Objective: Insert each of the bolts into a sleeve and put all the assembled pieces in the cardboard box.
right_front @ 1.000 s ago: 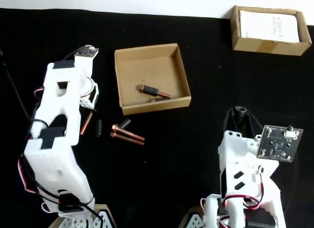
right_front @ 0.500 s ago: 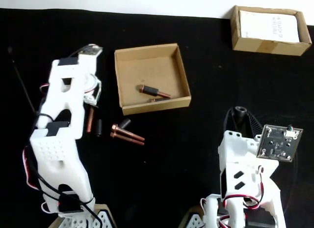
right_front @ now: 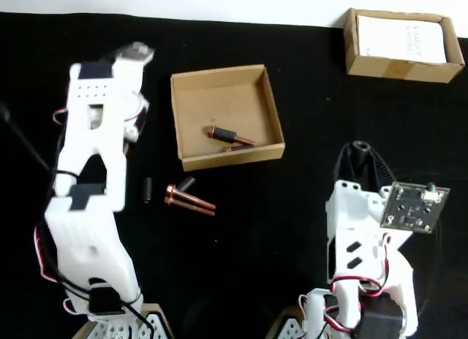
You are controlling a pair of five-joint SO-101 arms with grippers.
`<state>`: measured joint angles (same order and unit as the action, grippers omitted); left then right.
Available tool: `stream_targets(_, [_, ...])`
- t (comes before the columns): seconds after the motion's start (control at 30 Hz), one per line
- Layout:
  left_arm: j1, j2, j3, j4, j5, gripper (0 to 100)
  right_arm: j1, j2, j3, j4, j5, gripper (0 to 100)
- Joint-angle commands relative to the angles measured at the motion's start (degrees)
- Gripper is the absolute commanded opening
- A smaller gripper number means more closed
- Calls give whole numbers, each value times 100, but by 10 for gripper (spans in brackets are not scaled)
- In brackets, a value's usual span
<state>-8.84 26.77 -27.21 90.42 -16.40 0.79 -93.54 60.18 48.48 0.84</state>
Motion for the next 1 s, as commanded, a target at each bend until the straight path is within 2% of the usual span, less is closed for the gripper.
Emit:
stream_targets(0.0, [541, -1288, -646, 633, 18, 9, -57, -57, 101, -295, -264, 6])
stream_targets(0.13, [1174, -2677, -699, 800, 18, 9, -470, -66, 101, -321, -941, 6])
stream_targets(0.27, [1868, -3820, -690, 818, 18, 9, -1270, -66, 119, -321, -1327, 6])
stream_targets(0.5, [3064, -4971, -690, 800, 53, 9, -2352, -75, 813, -796, -1415, 6])
stream_targets(0.67, [3503, -5314, -690, 396, 1292, 9, -2440, -75, 1666, -1965, -1345, 6])
stream_targets(0.83, [3486, -5314, -690, -44, 2892, 9, -2554, -75, 2360, -3275, -589, 6])
stream_targets(0.97, [3530, -5103, -681, -334, 3429, 9, -2580, -75, 2809, -3969, -255, 6])
